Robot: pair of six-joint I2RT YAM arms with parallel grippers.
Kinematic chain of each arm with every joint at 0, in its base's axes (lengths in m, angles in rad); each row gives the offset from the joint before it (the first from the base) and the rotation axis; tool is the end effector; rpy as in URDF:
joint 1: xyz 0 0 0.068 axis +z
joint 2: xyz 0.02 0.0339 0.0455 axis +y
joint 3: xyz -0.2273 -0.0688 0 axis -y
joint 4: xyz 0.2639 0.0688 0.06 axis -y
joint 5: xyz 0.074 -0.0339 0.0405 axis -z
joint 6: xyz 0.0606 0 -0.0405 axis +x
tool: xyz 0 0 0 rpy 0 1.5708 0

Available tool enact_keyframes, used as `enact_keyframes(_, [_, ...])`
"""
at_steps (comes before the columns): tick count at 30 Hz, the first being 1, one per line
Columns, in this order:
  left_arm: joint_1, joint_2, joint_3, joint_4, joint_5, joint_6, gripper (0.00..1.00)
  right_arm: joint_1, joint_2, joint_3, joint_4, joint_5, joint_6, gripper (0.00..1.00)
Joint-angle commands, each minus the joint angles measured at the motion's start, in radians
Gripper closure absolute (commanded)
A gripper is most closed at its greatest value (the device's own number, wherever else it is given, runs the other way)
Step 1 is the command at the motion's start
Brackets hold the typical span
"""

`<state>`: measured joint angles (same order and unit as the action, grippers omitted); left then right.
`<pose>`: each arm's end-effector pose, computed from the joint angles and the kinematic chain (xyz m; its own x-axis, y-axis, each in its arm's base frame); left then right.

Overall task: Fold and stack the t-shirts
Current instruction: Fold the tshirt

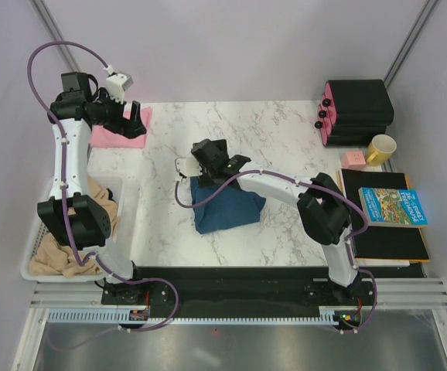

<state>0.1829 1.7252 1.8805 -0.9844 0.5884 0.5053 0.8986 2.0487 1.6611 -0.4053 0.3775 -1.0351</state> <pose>0.3900 0.0379 0.3465 -0.5292 0.3116 -0.7892 0.5412 0.8403 -0.0311 0.3182 0.3640 0.1783 0.2605 -0.9563 -0.1324 -0.6705 -0.0805 -0.7375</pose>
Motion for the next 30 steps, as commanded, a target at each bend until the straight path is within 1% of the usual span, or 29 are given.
enact_keyframes(1, [0.001, 0.002, -0.007, 0.024, 0.044, -0.034, 0.0, -0.007, 0.008, 0.006, 0.224, 0.211, 0.033, 0.02])
enact_keyframes(3, [0.001, -0.003, -0.011, 0.024, 0.045, -0.037, 0.0, -0.013, 0.001, 0.009, 0.224, 0.218, 0.049, 0.02])
enact_keyframes(5, [0.001, -0.007, -0.014, 0.024, 0.045, -0.036, 0.01, -0.029, -0.042, -0.007, 0.188, 0.138, 0.056, 0.02])
enact_keyframes(6, [0.001, -0.01, -0.021, 0.026, 0.044, -0.027, 0.0, -0.036, -0.062, -0.023, 0.146, 0.07, 0.052, 0.02])
enact_keyframes(7, [0.001, -0.015, -0.024, 0.024, 0.042, -0.022, 0.0, -0.047, -0.099, -0.03, 0.067, -0.053, 0.049, 0.02])
enact_keyframes(8, [0.001, -0.021, -0.027, 0.024, 0.037, -0.016, 0.0, -0.073, -0.113, -0.032, 0.009, -0.125, 0.04, 0.02])
enact_keyframes(9, [0.001, -0.024, -0.027, 0.001, 0.056, 0.011, 0.0, -0.088, -0.122, -0.027, -0.089, -0.179, 0.034, 0.02])
enact_keyframes(10, [0.0, -0.024, -0.023, -0.025, 0.076, 0.033, 0.0, -0.104, -0.134, -0.014, -0.151, -0.303, 0.027, 0.02])
enact_keyframes(11, [-0.002, -0.01, -0.015, -0.061, 0.132, 0.091, 0.0, -0.143, -0.134, 0.027, -0.217, -0.365, 0.029, 0.02])
enact_keyframes(12, [-0.008, 0.003, 0.02, -0.186, 0.169, 0.126, 0.0, -0.168, -0.131, 0.048, -0.303, -0.42, 0.043, 0.02])
enact_keyframes(13, [-0.013, 0.019, 0.041, -0.248, 0.2, 0.168, 0.0, -0.194, -0.128, 0.069, -0.343, -0.524, 0.072, 0.02])
enact_keyframes(14, [-0.017, 0.037, 0.057, -0.316, 0.247, 0.232, 0.0, -0.248, -0.125, 0.107, -0.375, -0.564, 0.087, 0.02])
enact_keyframes(15, [-0.028, 0.069, 0.081, -0.423, 0.273, 0.268, 0.0, -0.275, -0.119, 0.12, -0.406, -0.606, 0.11, 0.02])
enact_keyframes(16, [-0.036, 0.085, 0.086, -0.475, 0.299, 0.3, 0.0, -0.303, -0.114, 0.13, -0.421, -0.636, 0.133, 0.02])
enact_keyframes(17, [-0.04, 0.094, 0.088, -0.509, 0.348, 0.343, 0.0, -0.361, -0.11, 0.153, -0.443, -0.717, 0.138, 0.02])
enact_keyframes(19, [-0.057, 0.115, 0.057, -0.551, 0.398, 0.363, 0.0, -0.407, -0.082, 0.176, -0.469, -0.771, 0.17, 0.02])
enact_keyframes(20, [-0.081, 0.12, 0.04, -0.553, 0.422, 0.363, 0.0, -0.452, -0.065, 0.216, -0.486, -0.842, 0.188, 0.02])
enact_keyframes(22, [-0.114, 0.138, 0.003, -0.553, 0.441, 0.361, 0.0, -0.51, 0.003, 0.271, -0.535, -0.917, 0.217, 0.02])
enact_keyframes(23, [-0.153, 0.145, -0.015, -0.553, 0.45, 0.358, 0.0, -0.527, 0.033, 0.343, -0.555, -0.958, 0.245, 0.02])
enact_keyframes(24, [-0.172, 0.151, -0.023, -0.551, 0.45, 0.354, 0.0, -0.547, 0.095, 0.382, -0.602, -1.056, 0.259, 0.02])
enact_keyframes(25, [-0.207, 0.161, -0.029, -0.553, 0.45, 0.354, 0.0, -0.578, 0.126, 0.42, -0.622, -1.104, 0.271, 0.02])
enact_keyframes(26, [-0.242, 0.169, -0.041, -0.551, 0.461, 0.345, 0.0, -0.59, 0.158, 0.487, -0.633, -1.14, 0.288, 0.03])
enact_keyframes(27, [-0.261, 0.18, -0.043, -0.553, 0.459, 0.332, 0.03, -0.601, 0.216, 0.518, -0.653, -1.207, 0.317, 0.04])
enact_keyframes(29, [-0.313, 0.217, -0.04, -0.553, 0.443, 0.3, 0.08, -0.613, 0.266, 0.593, -0.673, -1.256, 0.328, 0.05])
enact_keyframes(30, [-0.328, 0.227, -0.037, -0.553, 0.436, 0.291, 0.07, -0.613, 0.299, 0.606, -0.675, -1.297, 0.334, 0.05])
